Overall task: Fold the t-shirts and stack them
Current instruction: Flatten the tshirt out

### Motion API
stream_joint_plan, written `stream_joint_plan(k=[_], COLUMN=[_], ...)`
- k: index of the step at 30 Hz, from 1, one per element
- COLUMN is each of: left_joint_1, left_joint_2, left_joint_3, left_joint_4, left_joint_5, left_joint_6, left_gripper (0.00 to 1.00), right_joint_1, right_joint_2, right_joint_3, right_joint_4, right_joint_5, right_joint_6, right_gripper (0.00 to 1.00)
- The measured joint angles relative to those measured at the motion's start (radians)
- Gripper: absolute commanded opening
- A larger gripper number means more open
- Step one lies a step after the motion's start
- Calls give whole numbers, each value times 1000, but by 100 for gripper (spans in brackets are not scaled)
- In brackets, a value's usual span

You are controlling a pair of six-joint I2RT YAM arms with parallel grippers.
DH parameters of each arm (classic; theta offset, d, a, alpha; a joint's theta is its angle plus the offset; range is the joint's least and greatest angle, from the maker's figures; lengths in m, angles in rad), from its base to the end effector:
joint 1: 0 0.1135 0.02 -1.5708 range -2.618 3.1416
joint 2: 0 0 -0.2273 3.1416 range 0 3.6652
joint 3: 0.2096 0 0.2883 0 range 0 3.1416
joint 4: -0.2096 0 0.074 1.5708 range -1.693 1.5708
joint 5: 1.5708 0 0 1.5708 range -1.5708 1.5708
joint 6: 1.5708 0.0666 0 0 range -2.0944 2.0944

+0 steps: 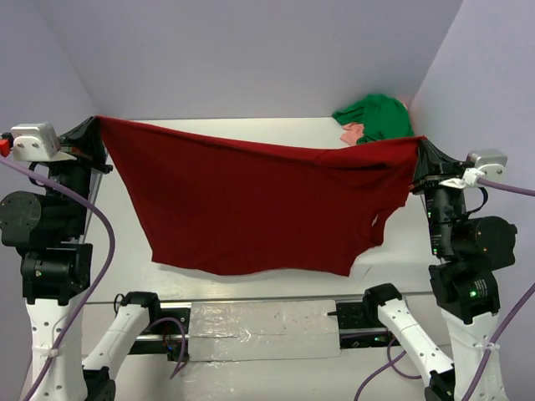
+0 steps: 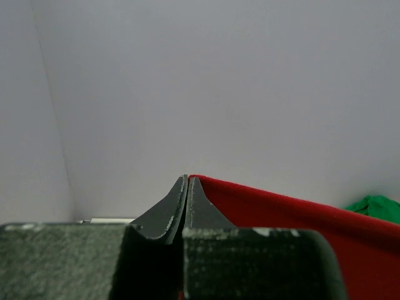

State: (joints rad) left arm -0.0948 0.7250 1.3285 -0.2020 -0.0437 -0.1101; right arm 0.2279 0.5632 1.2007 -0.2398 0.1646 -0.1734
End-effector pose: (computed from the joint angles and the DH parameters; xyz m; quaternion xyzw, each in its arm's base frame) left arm 0.1768 -0.0139 0.5286 -0.0224 0.5516 -0.0733 0.8306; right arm 0.1462 0.0227 0.5050 -0.0428 0.5542 -0.0229 0.8310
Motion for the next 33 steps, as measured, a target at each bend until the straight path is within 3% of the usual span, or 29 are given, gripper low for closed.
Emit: stream_joint_plan(k=[10,14,18,26,29,33], left_joint_1=[7,8,11,12,12,12], left_joint_2=[-11,15,186,763,889,889], left_joint_3=[-20,-78,-127,-64,2,48], left_joint_4=[-45,15,144,358,380,407], left_joint_5=[27,34,53,54,35,24], left_joint_6=[-13,-12,-4,37,40,27], left_gripper=[0,0,0,0,0,0], right_joint_1=[0,0,-2,-2,-2,3], right_joint_2=[-40,29,294,934,1043,1042], right_joint_3=[-28,-32,37,331,461,569], right_joint_4=[-15,30,107,163,141,132], right_joint_5=[-2,-5,0,60,84,108], right_joint_6=[-3,-3,0,-11,-14,-16], right_gripper=[0,0,0,0,0,0])
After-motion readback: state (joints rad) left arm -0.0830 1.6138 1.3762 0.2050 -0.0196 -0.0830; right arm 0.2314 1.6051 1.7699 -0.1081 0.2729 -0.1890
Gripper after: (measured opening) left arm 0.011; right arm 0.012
